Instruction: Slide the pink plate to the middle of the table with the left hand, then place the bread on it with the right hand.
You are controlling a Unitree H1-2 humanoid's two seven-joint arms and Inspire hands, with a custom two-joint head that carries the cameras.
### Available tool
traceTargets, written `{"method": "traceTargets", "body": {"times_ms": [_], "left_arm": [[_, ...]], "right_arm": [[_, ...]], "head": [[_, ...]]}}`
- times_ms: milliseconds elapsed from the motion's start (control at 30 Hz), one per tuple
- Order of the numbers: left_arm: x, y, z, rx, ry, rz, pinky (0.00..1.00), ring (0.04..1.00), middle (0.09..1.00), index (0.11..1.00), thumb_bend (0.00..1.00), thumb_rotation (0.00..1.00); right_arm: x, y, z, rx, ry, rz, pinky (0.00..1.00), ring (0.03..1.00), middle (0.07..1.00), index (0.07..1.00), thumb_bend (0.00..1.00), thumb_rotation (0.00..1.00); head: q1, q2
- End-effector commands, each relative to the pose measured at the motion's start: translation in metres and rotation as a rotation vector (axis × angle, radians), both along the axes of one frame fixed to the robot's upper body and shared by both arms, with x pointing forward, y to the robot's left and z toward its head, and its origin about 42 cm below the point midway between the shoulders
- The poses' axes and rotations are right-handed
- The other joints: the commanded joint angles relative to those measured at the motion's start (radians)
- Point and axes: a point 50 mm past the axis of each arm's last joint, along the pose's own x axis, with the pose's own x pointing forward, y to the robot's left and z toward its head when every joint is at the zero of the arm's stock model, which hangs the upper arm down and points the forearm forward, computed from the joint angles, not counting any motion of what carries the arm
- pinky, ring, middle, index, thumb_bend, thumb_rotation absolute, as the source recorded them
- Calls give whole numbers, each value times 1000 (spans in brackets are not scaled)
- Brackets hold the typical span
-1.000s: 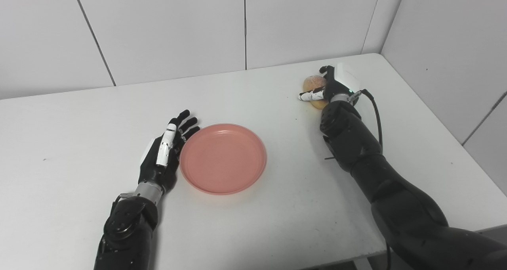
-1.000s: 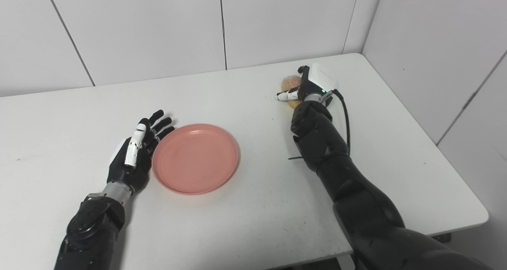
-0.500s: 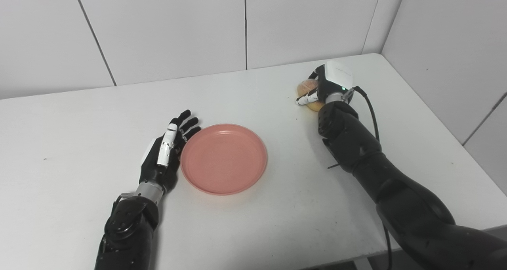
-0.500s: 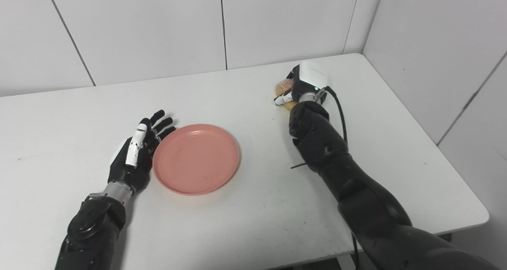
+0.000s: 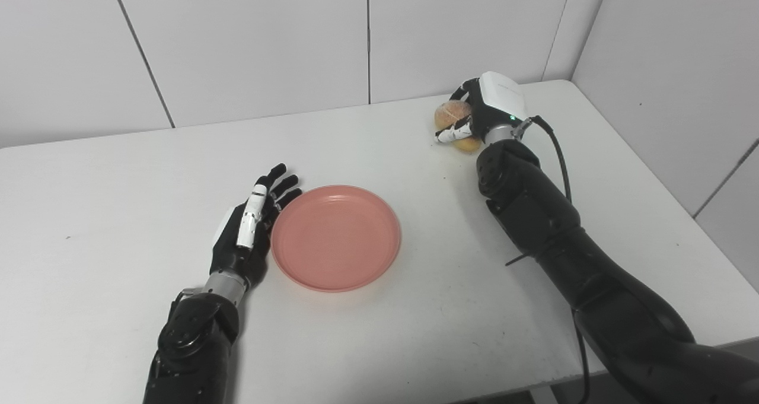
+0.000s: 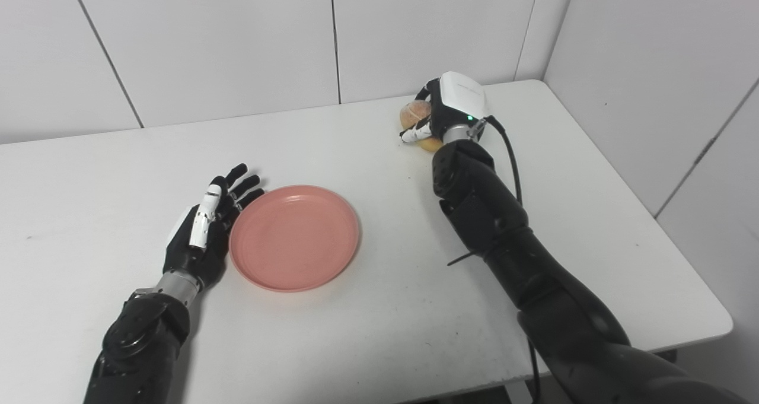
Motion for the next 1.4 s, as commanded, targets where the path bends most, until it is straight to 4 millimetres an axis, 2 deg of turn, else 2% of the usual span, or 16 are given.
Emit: {"method": "traceTargets", "body": {"times_ms": [0,233,367,733,867,933,1100,1367], "left_arm": [[-6,-9,-16,18,94,-26,892,893,905,907,342,1000],[-5,-12,-15,28,93,-32,894,899,906,909,345,1000],[-6,-16,-15,42,86,-36,896,896,904,912,344,1000],[-4,-28,-15,60,70,-21,891,891,904,905,352,1000],[-4,-31,-14,47,68,-13,897,896,909,908,351,1000],[-4,-33,-13,41,66,-6,902,900,910,908,347,1000],[-4,-37,-11,34,63,8,913,908,917,915,342,1000],[-3,-42,-6,17,66,41,897,900,911,893,335,1000]], "right_arm": [[2,12,39,-18,-96,44,260,343,433,534,517,1],[-21,52,60,-11,-140,175,304,390,445,525,519,2],[-38,78,68,7,-155,267,285,366,435,540,515,2],[-80,139,64,58,-140,449,332,411,453,532,519,2],[-88,149,57,54,-121,492,341,418,451,537,517,1],[-91,152,52,51,-106,514,307,393,440,541,516,1],[-95,156,39,37,-68,561,300,385,433,540,516,1],[-107,160,21,23,-2,586,256,346,418,540,515,0]], "head": [[4,1],[28,5],[49,9],[127,28],[148,38],[158,44],[192,60],[203,71]]}}
